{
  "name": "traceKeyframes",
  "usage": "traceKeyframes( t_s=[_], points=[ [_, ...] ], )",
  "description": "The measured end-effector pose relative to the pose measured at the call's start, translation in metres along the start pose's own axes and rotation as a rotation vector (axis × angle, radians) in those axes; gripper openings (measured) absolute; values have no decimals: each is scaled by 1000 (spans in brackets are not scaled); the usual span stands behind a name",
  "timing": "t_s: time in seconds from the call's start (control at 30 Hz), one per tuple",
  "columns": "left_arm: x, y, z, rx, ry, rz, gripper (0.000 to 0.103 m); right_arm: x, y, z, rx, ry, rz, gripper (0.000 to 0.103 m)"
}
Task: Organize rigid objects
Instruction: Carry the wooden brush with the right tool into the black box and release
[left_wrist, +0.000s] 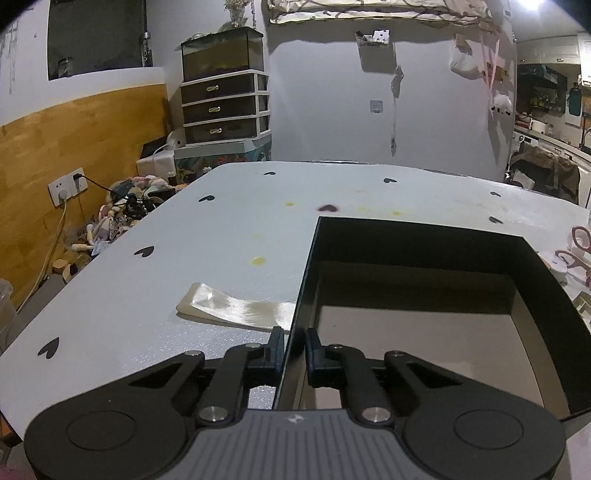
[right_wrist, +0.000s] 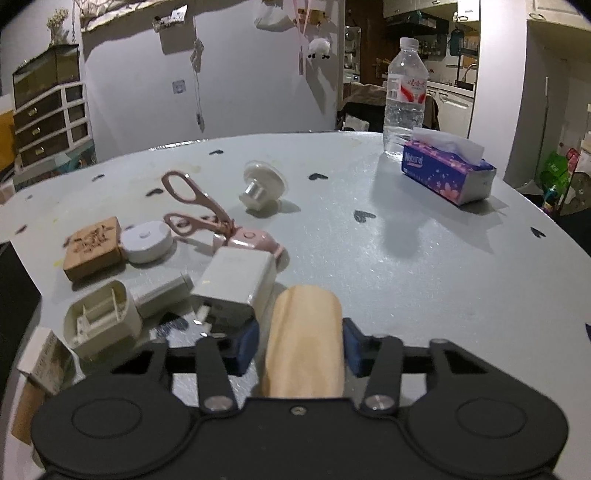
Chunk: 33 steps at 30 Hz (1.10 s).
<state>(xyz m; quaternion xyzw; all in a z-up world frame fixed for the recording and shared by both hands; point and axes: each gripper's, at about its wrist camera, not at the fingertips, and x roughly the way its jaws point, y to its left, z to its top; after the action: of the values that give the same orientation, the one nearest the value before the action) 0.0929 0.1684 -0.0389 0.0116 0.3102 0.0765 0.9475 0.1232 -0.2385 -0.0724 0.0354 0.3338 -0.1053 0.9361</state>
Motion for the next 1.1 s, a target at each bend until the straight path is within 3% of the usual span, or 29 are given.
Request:
traceKeyframes(
  t_s=[0.13,0.3,0.43,0.53,0.63,0.77,1.1],
  points=[
    [0,1,-1,-6,-10,-6,12,-6,-6,1,18,0,-16,40],
    [0,0,-2,-16,-25,-6,12,-35,2,21,4,-94,5,40],
    [1,0,-2,-11,-30,-10,12,-57,35,42,-38,-163,130,40],
    [1,1,-2,-14,-34,-20,11,-63,73,56,-73,-157,271,40],
    [0,-1,-3,-9,-36,-37,9,-67,118,66,-120,-115,409,40],
    [0,-2,-2,-2,-38,-53,7,-64,181,70,-178,11,573,40],
    [1,6,1,-11,-53,-109,7,-27,290,57,-154,276,618,40]
  ],
)
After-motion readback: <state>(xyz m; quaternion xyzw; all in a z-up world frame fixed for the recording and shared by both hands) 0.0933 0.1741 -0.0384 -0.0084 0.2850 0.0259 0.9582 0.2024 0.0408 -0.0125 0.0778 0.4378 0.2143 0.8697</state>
